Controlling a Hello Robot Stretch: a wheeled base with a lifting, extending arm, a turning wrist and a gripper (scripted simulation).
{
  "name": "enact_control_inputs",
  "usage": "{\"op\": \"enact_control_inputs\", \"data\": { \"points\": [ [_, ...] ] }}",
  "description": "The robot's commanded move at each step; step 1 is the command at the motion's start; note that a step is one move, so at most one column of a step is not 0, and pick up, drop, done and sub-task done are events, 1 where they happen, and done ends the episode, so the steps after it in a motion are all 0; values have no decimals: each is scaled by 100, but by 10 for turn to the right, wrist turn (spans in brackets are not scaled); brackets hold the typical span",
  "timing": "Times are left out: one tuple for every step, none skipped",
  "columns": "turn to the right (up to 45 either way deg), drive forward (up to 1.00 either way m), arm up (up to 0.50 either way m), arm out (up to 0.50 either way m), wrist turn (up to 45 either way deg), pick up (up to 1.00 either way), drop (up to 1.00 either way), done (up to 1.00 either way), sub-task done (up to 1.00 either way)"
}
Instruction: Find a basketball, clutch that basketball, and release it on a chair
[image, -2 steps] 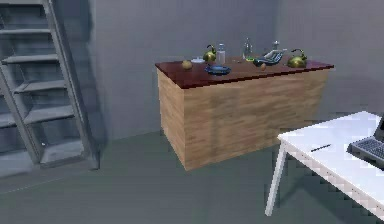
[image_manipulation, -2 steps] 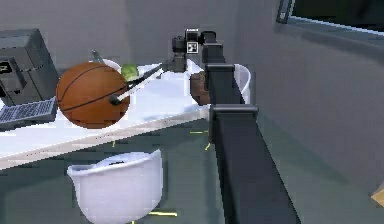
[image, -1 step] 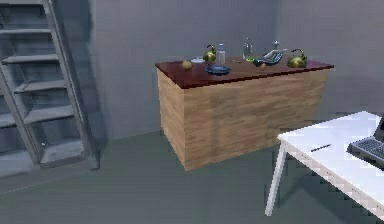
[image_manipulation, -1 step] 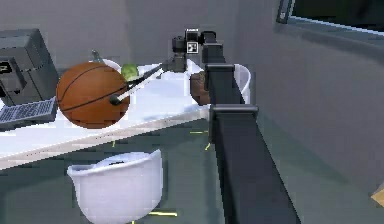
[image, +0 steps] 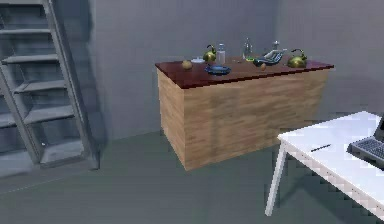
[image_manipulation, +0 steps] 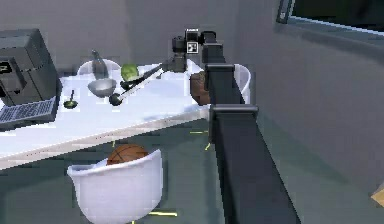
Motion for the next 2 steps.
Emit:
{"op": "enact_control_inputs", "data": {
  "points": [
    [0,0,0,-10,0,0,0,0,0],
    [0,0,0,0,0,0,0,100,0]
  ]
}}
